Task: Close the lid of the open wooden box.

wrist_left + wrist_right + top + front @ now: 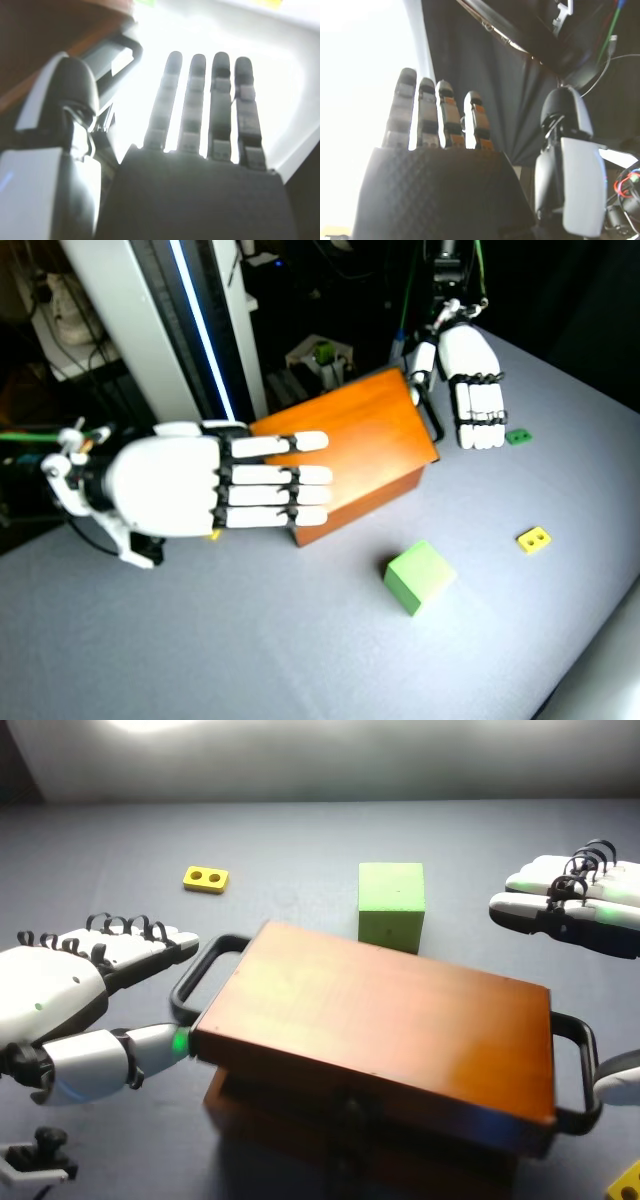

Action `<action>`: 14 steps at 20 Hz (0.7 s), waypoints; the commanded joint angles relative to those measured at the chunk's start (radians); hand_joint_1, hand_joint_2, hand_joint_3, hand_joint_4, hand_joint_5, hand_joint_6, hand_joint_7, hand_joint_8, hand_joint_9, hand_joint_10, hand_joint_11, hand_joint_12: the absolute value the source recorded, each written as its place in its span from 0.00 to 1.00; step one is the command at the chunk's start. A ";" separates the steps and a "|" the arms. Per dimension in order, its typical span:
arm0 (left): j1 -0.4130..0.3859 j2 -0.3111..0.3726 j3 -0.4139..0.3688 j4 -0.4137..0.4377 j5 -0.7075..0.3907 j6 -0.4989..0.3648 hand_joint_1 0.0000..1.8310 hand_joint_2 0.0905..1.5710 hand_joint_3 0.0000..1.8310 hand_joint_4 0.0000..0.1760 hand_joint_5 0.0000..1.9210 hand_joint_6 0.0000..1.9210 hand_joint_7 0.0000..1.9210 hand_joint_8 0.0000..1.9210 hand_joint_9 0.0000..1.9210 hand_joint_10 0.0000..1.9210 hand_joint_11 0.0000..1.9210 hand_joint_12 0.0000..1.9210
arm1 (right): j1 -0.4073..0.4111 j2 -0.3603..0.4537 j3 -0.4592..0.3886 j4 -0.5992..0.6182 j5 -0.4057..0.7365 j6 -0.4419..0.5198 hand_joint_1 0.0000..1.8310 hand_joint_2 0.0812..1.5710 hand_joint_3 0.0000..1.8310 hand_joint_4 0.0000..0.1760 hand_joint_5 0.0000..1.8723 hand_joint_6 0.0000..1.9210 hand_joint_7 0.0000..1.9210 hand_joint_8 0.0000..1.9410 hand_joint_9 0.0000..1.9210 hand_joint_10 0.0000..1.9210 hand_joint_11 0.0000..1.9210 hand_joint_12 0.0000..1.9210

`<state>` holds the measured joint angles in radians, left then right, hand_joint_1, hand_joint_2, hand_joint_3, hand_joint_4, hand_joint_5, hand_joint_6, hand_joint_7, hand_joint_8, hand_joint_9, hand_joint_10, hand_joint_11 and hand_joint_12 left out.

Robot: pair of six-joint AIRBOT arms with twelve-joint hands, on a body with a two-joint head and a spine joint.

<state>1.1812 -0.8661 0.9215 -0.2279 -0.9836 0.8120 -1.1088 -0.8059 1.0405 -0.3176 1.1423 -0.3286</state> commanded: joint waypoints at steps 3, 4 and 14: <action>-0.006 -0.008 0.005 0.003 -0.135 -0.014 0.00 0.85 0.00 0.00 0.08 0.00 0.08 0.00 0.10 0.00 0.08 0.06 | 0.001 0.004 -0.001 0.054 0.129 0.008 0.26 0.65 0.00 0.70 0.00 0.00 0.00 0.00 0.00 0.00 0.00 0.00; -0.005 -0.009 0.005 0.003 -0.135 -0.014 0.00 0.85 0.00 0.00 0.08 0.00 0.08 0.00 0.10 0.00 0.07 0.06 | -0.003 0.004 -0.001 0.060 0.136 0.008 0.25 0.65 0.00 0.63 0.00 0.00 0.00 0.00 0.00 0.00 0.00 0.00; -0.003 0.010 0.007 -0.016 -0.246 -0.022 0.00 0.83 0.00 0.00 0.09 0.00 0.10 0.01 0.10 0.00 0.08 0.08 | -0.019 0.007 0.007 0.167 0.214 -0.047 0.19 0.65 0.00 0.88 0.00 0.00 0.00 0.00 0.00 0.00 0.00 0.00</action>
<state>1.1915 -0.8658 0.9226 -0.2443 -1.0641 0.7948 -1.1320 -0.8013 1.0431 -0.1947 1.2186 -0.3763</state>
